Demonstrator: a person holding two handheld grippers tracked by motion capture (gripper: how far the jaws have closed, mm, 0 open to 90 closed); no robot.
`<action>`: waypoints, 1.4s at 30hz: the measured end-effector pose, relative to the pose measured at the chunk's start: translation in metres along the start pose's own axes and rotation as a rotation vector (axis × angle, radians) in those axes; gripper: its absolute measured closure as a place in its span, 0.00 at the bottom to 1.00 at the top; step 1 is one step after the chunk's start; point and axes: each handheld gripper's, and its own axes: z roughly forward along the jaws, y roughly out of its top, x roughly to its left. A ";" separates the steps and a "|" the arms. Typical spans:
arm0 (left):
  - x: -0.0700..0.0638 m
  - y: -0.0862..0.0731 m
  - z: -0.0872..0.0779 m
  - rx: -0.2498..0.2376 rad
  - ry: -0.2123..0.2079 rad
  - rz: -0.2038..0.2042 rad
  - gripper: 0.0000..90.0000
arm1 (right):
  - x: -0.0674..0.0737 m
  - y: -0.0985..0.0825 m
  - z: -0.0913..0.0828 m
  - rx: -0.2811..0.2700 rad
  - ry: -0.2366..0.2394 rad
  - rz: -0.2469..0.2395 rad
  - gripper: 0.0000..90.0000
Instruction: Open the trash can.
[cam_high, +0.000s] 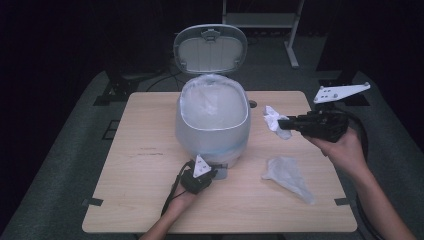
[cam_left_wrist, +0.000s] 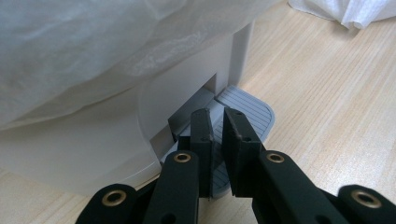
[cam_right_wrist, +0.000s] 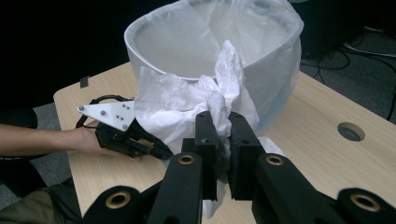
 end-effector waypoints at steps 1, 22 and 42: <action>0.000 0.000 0.000 0.000 0.000 0.000 0.92 | 0.000 0.001 0.000 0.001 0.000 0.000 0.93; 0.001 0.000 0.000 0.000 -0.003 -0.008 0.92 | 0.002 0.030 0.005 0.002 0.021 -0.021 0.93; 0.001 0.000 0.000 0.000 -0.007 -0.015 0.92 | 0.006 0.057 0.016 0.012 0.035 -0.051 0.93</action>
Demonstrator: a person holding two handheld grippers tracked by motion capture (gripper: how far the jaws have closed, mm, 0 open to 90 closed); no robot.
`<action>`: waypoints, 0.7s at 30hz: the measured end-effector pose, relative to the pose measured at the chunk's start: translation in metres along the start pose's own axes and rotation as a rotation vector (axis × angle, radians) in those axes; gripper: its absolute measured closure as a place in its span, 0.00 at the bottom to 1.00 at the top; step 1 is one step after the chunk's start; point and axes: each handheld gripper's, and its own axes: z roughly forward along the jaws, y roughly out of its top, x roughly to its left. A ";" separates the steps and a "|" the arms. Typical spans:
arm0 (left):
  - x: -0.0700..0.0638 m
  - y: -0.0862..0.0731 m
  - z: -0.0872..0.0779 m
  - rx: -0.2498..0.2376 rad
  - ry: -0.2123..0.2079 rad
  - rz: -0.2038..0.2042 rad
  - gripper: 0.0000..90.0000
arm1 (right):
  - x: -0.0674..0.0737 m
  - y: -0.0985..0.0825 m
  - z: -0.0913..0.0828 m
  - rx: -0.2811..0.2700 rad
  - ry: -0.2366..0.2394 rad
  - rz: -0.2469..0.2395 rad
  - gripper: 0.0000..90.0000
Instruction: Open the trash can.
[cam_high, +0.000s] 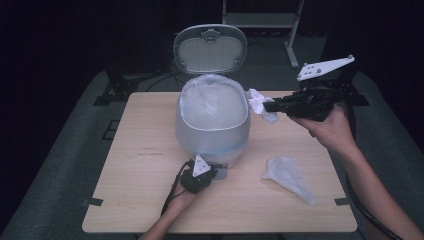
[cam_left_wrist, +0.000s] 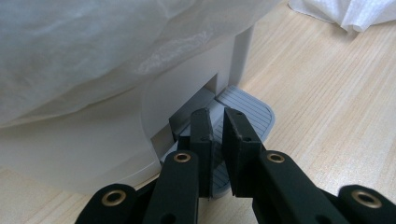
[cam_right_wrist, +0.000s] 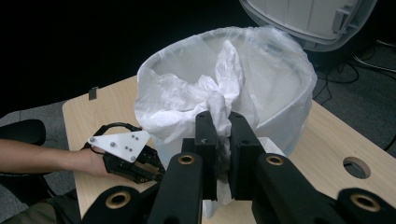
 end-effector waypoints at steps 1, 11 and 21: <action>0.000 0.000 0.000 0.000 0.000 0.001 0.92 | 0.000 0.001 0.001 0.000 0.001 0.000 0.93; 0.000 0.000 0.000 0.002 -0.004 -0.002 0.92 | 0.002 0.014 0.006 -0.004 0.013 -0.014 0.93; 0.001 0.000 0.000 0.003 -0.004 -0.005 0.92 | 0.004 0.026 0.011 -0.011 0.025 -0.026 0.93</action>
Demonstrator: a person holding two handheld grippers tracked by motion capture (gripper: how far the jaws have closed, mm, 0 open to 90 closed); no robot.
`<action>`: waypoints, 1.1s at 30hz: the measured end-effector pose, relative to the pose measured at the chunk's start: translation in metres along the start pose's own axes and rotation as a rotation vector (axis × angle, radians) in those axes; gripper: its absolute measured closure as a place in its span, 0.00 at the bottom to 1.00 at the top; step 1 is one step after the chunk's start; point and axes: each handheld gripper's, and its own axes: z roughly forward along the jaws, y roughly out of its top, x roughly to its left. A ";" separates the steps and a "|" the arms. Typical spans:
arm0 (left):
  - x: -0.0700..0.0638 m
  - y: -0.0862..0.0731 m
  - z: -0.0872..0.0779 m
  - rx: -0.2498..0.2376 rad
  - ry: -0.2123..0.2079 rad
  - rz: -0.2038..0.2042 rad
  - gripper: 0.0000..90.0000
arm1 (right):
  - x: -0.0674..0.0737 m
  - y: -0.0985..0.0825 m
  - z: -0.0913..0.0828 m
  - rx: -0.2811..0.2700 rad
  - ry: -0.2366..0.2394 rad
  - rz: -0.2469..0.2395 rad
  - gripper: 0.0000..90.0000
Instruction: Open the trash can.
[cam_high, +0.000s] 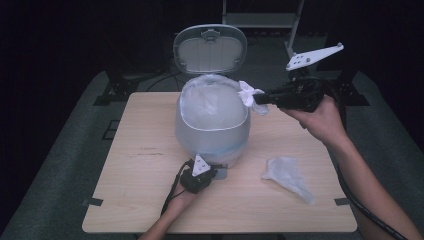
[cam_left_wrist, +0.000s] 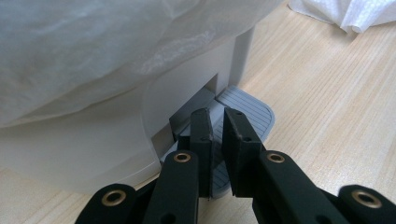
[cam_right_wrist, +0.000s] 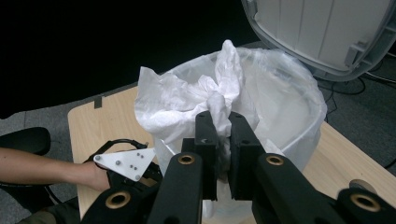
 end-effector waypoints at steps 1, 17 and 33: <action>0.000 0.000 0.000 0.000 -0.001 0.000 0.92 | 0.000 0.001 0.000 -0.001 0.000 0.000 0.93; 0.001 0.000 0.000 0.003 -0.003 -0.002 0.92 | 0.001 0.017 0.013 0.004 0.014 -0.012 0.93; 0.001 0.000 0.000 0.000 -0.005 -0.002 0.92 | 0.002 0.029 0.031 0.021 0.033 -0.017 0.93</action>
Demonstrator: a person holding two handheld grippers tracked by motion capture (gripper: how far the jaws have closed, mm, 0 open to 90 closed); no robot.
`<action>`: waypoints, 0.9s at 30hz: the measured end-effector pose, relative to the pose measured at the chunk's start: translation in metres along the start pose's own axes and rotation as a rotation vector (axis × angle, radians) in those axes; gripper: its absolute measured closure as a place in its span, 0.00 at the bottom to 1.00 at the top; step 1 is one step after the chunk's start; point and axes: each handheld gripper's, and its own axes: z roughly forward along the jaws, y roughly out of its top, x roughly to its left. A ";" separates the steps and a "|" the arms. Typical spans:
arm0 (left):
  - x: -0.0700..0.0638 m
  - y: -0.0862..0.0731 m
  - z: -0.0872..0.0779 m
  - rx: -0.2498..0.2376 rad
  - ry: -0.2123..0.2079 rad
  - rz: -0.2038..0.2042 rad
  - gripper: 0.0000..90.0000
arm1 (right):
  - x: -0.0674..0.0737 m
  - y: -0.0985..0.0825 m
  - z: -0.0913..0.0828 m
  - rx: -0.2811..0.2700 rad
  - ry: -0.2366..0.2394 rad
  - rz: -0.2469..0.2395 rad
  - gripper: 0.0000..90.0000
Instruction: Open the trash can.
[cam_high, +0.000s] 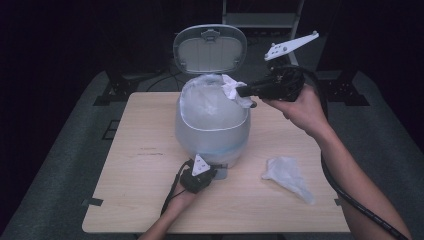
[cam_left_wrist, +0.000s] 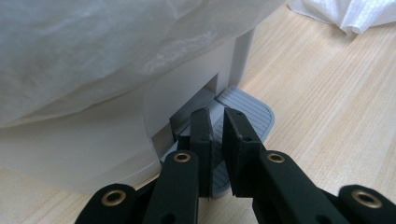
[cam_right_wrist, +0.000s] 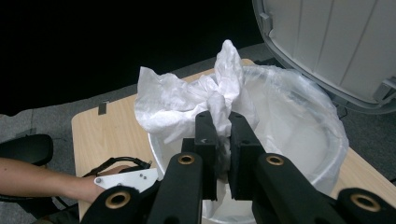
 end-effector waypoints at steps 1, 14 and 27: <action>0.000 0.000 0.000 -0.002 0.001 -0.001 0.92 | 0.000 0.001 0.001 0.005 0.000 -0.002 0.93; 0.000 0.000 0.000 0.001 0.002 0.000 0.92 | 0.000 0.010 0.016 0.023 0.011 -0.008 0.93; 0.000 0.000 0.000 -0.002 0.000 0.000 0.92 | -0.002 0.013 0.034 0.040 0.025 -0.002 0.93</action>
